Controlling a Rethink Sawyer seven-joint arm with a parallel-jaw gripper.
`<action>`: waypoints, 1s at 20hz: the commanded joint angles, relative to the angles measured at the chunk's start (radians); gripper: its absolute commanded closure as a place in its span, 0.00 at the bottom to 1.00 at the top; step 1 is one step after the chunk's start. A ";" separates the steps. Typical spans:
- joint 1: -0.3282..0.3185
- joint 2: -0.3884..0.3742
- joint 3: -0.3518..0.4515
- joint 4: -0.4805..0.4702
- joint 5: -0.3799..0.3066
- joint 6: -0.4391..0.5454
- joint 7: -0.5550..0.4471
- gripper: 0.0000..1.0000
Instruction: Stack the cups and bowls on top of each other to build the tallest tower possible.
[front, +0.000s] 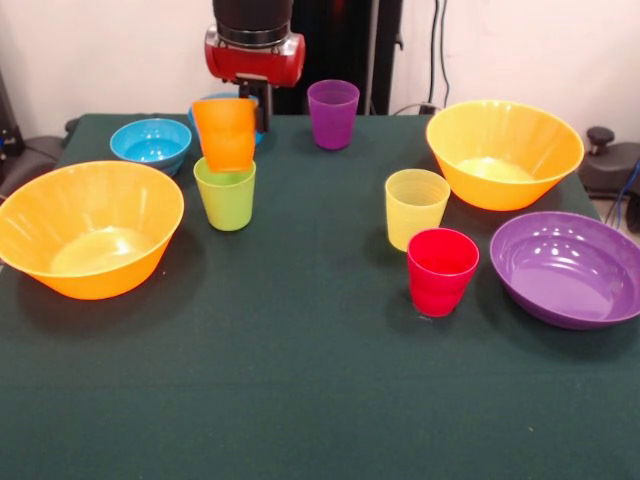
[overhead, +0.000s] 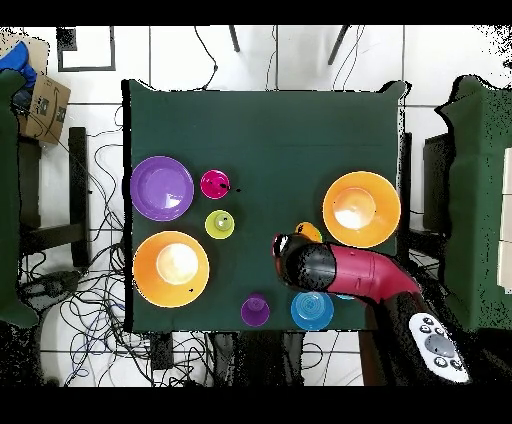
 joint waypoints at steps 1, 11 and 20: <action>0.043 0.050 0.029 -0.054 0.016 -0.077 0.128 1.00; 0.042 0.052 0.025 -0.058 0.022 -0.065 0.113 0.00; 0.030 0.017 0.024 -0.049 0.019 -0.008 0.082 0.00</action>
